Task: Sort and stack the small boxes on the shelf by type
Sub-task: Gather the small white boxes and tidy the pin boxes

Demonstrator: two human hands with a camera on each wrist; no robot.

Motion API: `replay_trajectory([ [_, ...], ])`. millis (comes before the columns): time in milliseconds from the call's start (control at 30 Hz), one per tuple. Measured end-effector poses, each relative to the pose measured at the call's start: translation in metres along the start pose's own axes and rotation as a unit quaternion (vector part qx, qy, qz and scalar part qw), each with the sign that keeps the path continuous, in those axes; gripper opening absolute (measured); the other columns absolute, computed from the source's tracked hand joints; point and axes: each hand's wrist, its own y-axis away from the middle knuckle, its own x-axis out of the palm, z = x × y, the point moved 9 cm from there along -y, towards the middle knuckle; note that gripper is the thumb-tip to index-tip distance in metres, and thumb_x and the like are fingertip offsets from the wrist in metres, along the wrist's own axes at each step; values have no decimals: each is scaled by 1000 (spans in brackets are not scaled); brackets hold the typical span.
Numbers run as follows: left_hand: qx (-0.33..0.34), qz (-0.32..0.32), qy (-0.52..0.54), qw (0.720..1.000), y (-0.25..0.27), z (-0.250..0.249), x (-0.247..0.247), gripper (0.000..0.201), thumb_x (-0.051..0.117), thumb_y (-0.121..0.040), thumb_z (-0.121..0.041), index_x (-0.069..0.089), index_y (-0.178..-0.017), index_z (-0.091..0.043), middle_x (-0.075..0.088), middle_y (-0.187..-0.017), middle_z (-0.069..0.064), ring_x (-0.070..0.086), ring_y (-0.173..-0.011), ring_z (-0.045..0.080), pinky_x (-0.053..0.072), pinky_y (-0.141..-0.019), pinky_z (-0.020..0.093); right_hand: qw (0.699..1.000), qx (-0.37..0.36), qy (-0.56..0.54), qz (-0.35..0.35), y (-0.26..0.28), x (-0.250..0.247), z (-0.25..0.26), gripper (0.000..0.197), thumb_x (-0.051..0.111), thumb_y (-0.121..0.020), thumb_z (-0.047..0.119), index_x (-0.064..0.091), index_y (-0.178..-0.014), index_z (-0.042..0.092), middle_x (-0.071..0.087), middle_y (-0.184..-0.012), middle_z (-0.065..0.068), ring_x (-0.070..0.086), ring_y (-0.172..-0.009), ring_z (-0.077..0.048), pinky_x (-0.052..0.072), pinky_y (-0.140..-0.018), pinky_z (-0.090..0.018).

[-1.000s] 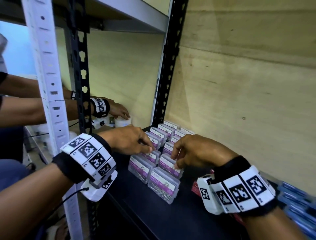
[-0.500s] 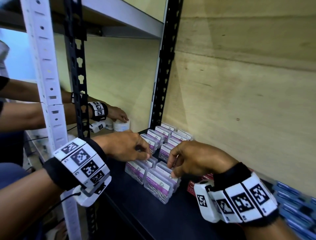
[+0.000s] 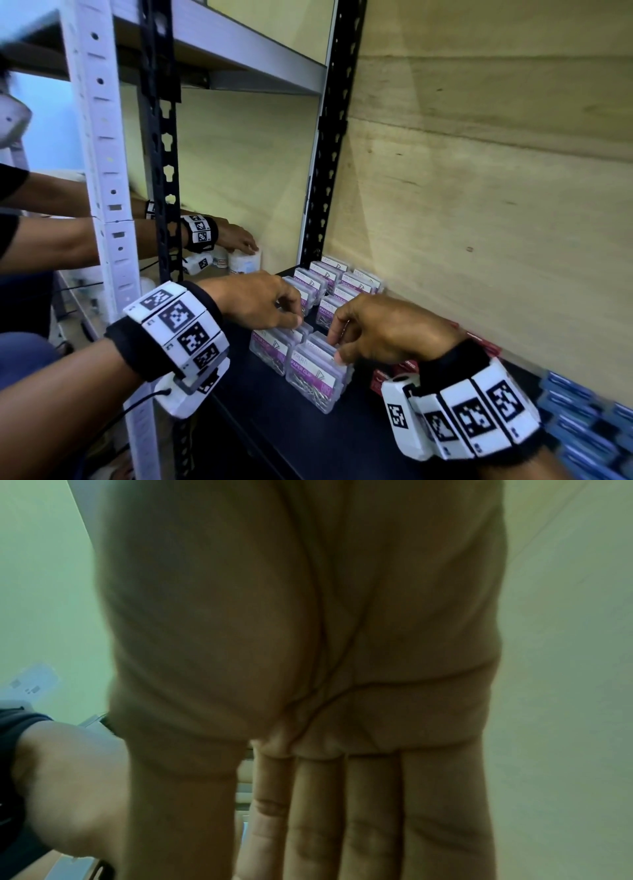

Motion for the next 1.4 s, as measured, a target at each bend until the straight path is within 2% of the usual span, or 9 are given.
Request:
replay_trajectory([
  [133, -5, 23, 9, 1000, -4, 4, -4, 24, 52, -95, -50, 62, -114, -39, 59, -112, -19, 54, -103, 1, 40, -89, 22, 1000, -13, 1, -7, -1, -6, 1, 20, 72, -88, 34, 70, -108, 29, 72, -104, 11, 66, -94, -7, 52, -87, -27],
  [367, -29, -38, -56, 997, -31, 25, -30, 31, 53, -96, -46, 64, -121, -33, 59, -123, -9, 55, -111, 12, 44, -99, 34, 996, 26, 49, -65, -35, -45, -17, 21, 74, -87, 29, 69, -107, 27, 71, -105, 5, 65, -92, -12, 51, -87, -29],
  [500, -30, -56, -58, 996, -51, 40, -36, 29, 54, -97, -40, 65, -121, -30, 63, -126, -8, 58, -109, 12, 44, -93, 26, 995, 46, 74, -57, -56, -49, -24, 26, 76, -85, 23, 70, -111, 22, 70, -109, 3, 64, -98, -15, 49, -87, -28],
  [667, -23, -41, -53, 997, -66, 42, -35, 30, 56, -97, -36, 66, -124, -29, 63, -126, -7, 58, -112, 13, 41, -91, 21, 994, 67, 83, -31, -77, -41, -31, 22, 80, -81, 20, 71, -101, 23, 71, -96, 6, 65, -85, -11, 49, -73, -24],
  [833, -11, -47, -25, 999, -74, 43, -33, 28, 60, -95, -36, 69, -120, -27, 68, -119, -5, 60, -107, 12, 45, -90, 22, 995, 64, 69, -21, -83, -38, -35, 20, 81, -78, 21, 72, -96, 25, 73, -92, 8, 66, -77, -5, 52, -75, -23],
  [967, 2, -44, -18, 999, -74, 38, -32, 26, 62, -93, -38, 72, -114, -28, 69, -113, -8, 61, -102, 10, 45, -87, 22, 998, 58, 25, 1, -82, -35, -36, 17, 79, -80, 15, 71, -94, 21, 77, -92, 4, 72, -86, -10, 55, -89, -30],
  [1067, 3, -33, -15, 999, -74, 34, -29, 24, 64, -92, -40, 72, -112, -29, 70, -109, -10, 61, -97, 7, 44, -84, 22, 998, 58, -7, 22, -77, -32, -36, 20, 78, -81, 13, 71, -100, 15, 78, -92, 0, 74, -89, -13, 54, -83, -26],
  [1300, 9, -8, -14, 1000, -65, 22, -25, 20, 65, -90, -40, 74, -106, -31, 71, -104, -15, 61, -97, 5, 47, -92, 25, 998, 51, -33, 32, -66, -23, -37, 18, 83, -77, 15, 71, -86, 23, 78, -89, 0, 74, -90, -18, 55, -90, -33],
  [1400, 8, 3, -17, 1000, -60, 16, -23, 19, 66, -90, -39, 75, -105, -30, 71, -105, -15, 62, -98, 4, 47, -95, 27, 997, 44, -47, 38, -59, -20, -34, 18, 83, -77, 16, 71, -89, 22, 78, -89, -2, 74, -90, -19, 54, -85, -29],
])
